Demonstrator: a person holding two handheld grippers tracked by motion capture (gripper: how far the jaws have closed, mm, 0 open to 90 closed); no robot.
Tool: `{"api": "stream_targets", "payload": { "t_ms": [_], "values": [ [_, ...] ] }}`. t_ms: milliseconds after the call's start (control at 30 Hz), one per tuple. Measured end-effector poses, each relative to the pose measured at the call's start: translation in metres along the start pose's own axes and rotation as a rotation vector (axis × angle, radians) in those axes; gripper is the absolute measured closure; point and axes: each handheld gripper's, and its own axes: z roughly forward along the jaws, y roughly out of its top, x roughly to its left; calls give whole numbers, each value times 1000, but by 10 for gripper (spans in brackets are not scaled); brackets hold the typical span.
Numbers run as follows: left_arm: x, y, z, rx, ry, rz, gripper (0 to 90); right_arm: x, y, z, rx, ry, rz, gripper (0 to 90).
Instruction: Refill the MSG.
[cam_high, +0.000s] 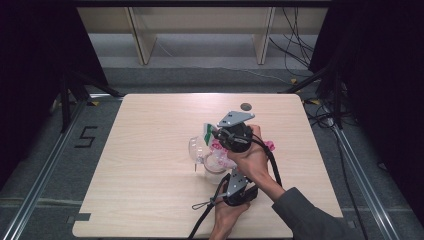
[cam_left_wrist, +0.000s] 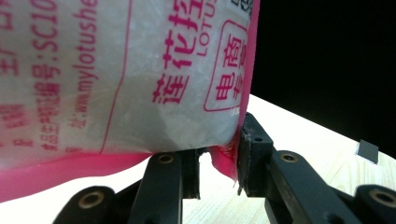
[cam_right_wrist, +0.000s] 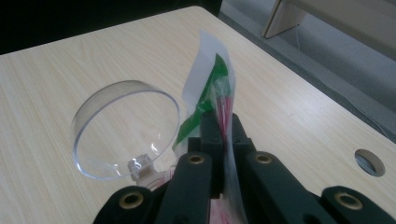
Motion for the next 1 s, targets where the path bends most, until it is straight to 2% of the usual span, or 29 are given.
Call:
{"api": "stream_targets", "payload": {
  "t_ms": [267,333,467,567,600,667,1000],
  "values": [
    [0,1,0,-11,-5,-7,729,1,1,2,10,0,2,900],
    [0,1,-1,-11,-4,-5,729,3,1,3,3,-13,1,900],
    [-1,1,-1,-12,-5,-1,729,3,1,3,12,-1,0,900],
    [-1,1,-1,-13,-4,-2,729,2,1,3,-2,-19,4,900],
    [-1,1,-1,-12,-4,0,729,1,1,4,-7,-17,-21,900],
    [-1,1,-1,-12,-4,2,729,1,2,4,7,1,-7,900],
    [-1,2,-2,-15,-5,3,729,1,2,4,7,1,-3,900]
  ]
}}
